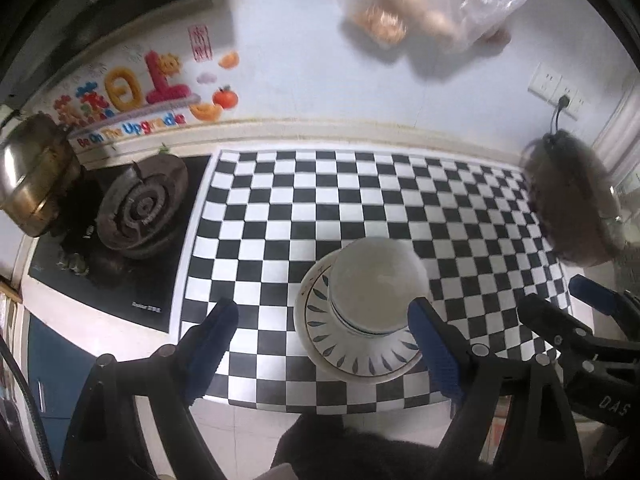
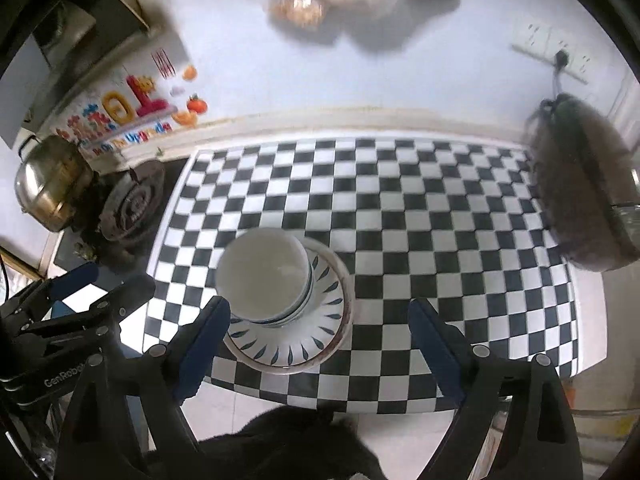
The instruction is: Organize plates and bowls
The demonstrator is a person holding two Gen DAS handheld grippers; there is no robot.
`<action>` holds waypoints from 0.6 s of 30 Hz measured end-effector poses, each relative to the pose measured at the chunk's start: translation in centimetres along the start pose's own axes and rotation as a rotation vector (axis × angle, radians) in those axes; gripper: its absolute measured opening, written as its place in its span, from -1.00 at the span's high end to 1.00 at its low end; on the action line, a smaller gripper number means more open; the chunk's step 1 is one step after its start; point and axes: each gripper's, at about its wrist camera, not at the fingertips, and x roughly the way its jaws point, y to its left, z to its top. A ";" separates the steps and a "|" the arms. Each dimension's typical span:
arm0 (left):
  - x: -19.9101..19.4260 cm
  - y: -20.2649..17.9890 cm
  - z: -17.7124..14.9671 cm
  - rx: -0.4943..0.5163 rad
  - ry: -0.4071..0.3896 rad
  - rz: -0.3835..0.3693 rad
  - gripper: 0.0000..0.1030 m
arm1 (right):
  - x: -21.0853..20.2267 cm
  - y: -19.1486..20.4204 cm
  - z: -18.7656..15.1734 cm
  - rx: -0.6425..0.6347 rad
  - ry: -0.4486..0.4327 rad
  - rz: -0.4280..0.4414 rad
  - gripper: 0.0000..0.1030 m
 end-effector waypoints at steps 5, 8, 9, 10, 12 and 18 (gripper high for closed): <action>-4.8 -0.5 -1.6 -0.019 -0.082 0.033 -0.69 | -5.4 0.2 -1.7 -0.016 -0.094 -0.010 -0.80; -7.7 -0.9 -2.7 -0.018 -0.136 0.065 -0.69 | -8.6 0.3 -3.0 -0.019 -0.149 -0.013 -0.80; -8.9 -1.0 -3.2 -0.020 -0.153 0.069 -0.69 | -9.5 0.3 -3.4 -0.019 -0.166 -0.014 -0.80; -9.9 -1.0 -3.6 -0.023 -0.167 0.073 -0.69 | -10.6 0.3 -3.9 -0.022 -0.182 -0.014 -0.80; -12.0 -1.2 -4.4 -0.026 -0.200 0.081 -0.69 | -12.9 0.4 -5.0 -0.026 -0.221 -0.014 -0.80; -17.1 -2.0 -7.1 -0.022 -0.262 0.111 -0.69 | -18.7 0.9 -8.2 -0.049 -0.275 -0.026 -0.80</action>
